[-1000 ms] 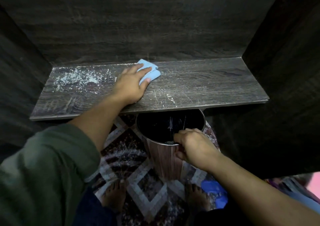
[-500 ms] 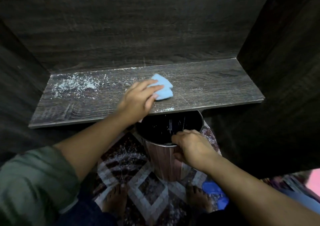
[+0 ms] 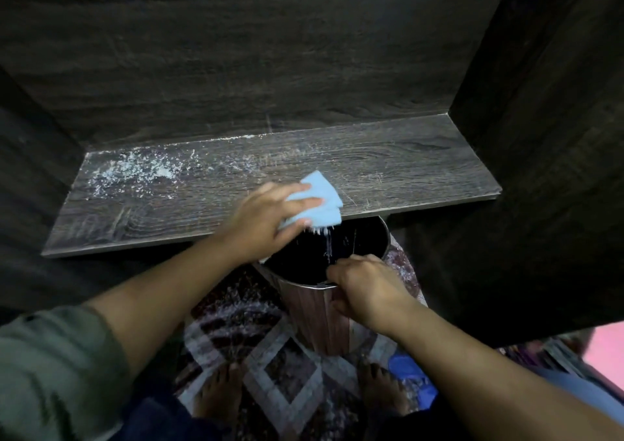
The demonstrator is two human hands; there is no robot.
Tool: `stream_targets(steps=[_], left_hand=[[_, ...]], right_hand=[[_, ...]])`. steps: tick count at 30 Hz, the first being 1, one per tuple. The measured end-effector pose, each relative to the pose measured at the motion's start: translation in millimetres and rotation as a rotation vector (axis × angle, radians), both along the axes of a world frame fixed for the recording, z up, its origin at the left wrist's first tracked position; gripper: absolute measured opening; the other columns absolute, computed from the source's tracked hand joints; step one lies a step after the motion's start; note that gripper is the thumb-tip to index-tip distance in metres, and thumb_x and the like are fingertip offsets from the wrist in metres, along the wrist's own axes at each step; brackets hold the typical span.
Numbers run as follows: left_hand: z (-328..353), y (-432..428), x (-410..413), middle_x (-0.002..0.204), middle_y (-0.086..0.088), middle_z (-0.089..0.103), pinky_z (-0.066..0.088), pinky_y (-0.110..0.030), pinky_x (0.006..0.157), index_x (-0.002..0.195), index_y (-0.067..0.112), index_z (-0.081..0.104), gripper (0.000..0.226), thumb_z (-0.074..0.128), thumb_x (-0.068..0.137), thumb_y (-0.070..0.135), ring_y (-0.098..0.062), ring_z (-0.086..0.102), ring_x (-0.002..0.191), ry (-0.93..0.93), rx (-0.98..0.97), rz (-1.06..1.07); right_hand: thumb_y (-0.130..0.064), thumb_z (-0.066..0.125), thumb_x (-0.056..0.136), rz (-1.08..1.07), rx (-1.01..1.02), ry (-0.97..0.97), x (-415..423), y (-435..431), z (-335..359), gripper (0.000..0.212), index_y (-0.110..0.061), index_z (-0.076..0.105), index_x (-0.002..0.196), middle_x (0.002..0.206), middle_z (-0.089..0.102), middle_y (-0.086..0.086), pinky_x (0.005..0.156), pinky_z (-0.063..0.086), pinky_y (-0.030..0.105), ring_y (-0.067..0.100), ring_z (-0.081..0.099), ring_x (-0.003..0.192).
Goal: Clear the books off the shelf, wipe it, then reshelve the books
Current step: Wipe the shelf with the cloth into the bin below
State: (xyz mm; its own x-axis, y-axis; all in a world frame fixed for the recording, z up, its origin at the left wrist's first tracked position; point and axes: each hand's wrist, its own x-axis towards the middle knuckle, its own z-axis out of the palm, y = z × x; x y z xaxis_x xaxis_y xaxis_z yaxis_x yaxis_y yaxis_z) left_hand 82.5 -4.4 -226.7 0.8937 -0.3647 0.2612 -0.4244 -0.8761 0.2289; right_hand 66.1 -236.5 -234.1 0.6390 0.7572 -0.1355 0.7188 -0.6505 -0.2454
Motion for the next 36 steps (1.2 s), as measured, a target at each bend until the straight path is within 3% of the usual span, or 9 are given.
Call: stream_targets(steps=[4,9,14,16,19,23,28,32,36], left_hand=[[5,10,-6,0.135,-0.002,0.057,0.044,-0.037,0.098,0.131,0.022,0.061,0.035,0.051,0.099,0.033,-0.023,0.056,0.116,-0.136,-0.003,-0.13],[35,38,48,0.134,-0.012,0.056,0.039,-0.04,0.104,0.132,0.015,0.058,0.037,0.051,0.097,0.028,-0.032,0.053,0.119,-0.272,0.014,0.07],[37,50,94,0.128,-0.016,0.057,0.037,-0.052,0.105,0.131,0.016,0.058,0.036,0.053,0.095,0.013,-0.039,0.049,0.123,-0.354,0.297,0.067],[32,49,98,0.126,-0.017,0.056,0.041,-0.052,0.096,0.125,0.015,0.058,0.033,0.054,0.092,0.011,-0.038,0.047,0.12,-0.368,0.379,0.159],[27,51,95,0.127,-0.02,0.052,0.046,-0.051,0.084,0.121,0.013,0.059,0.032,0.059,0.089,0.015,-0.04,0.048,0.113,-0.3,0.306,0.337],[23,43,86,0.132,-0.016,0.046,0.044,-0.047,0.097,0.122,0.012,0.058,0.042,0.053,0.087,0.035,-0.036,0.047,0.117,-0.147,0.14,0.325],[35,28,88,0.131,-0.011,0.05,0.039,-0.04,0.097,0.134,0.012,0.042,0.06,0.062,0.087,0.044,-0.032,0.051,0.118,0.016,-0.101,0.491],[39,36,97,0.132,-0.011,0.049,0.035,-0.038,0.1,0.139,0.02,0.051,0.056,0.044,0.095,0.054,-0.034,0.046,0.119,0.125,0.142,0.481],[29,36,86,0.137,-0.003,0.041,0.033,-0.048,0.099,0.142,0.037,0.044,0.055,0.028,0.096,0.062,-0.033,0.036,0.119,0.143,0.238,0.535]], right_hand=[[-0.028,0.068,0.077,0.023,-0.034,0.004,1,1,1,0.026,-0.02,0.058,0.101,0.107,0.062,0.001,0.089,0.038,0.033,0.025,0.054,0.108],[-0.026,0.065,0.079,0.023,-0.03,0.009,2,2,-2,0.025,-0.018,0.059,0.102,0.108,0.062,0.002,0.09,0.037,0.033,0.025,0.053,0.108],[-0.027,0.067,0.076,0.004,0.003,0.03,4,0,-5,0.025,-0.018,0.06,0.099,0.105,0.063,0.004,0.088,0.04,0.034,0.027,0.056,0.105],[-0.027,0.068,0.075,0.003,0.012,0.027,5,-2,-6,0.026,-0.017,0.061,0.098,0.103,0.064,0.004,0.086,0.04,0.035,0.028,0.056,0.103],[-0.026,0.071,0.071,-0.003,0.052,0.027,7,-5,-9,0.024,-0.017,0.061,0.09,0.094,0.064,0.005,0.081,0.043,0.036,0.03,0.059,0.096],[-0.025,0.074,0.064,-0.009,0.062,0.021,8,-4,-12,0.026,-0.018,0.062,0.086,0.088,0.065,0.005,0.076,0.046,0.036,0.03,0.061,0.09],[-0.025,0.067,0.073,-0.033,0.043,0.061,5,-5,-9,0.026,-0.018,0.062,0.097,0.1,0.064,0.003,0.086,0.041,0.033,0.026,0.056,0.103],[-0.027,0.066,0.074,-0.019,0.007,0.077,5,-4,-9,0.031,-0.019,0.062,0.104,0.105,0.063,0.002,0.089,0.041,0.033,0.025,0.055,0.107],[-0.027,0.067,0.076,-0.017,-0.004,0.082,6,-5,-8,0.03,-0.019,0.062,0.104,0.106,0.063,0.003,0.088,0.039,0.033,0.026,0.055,0.107]])
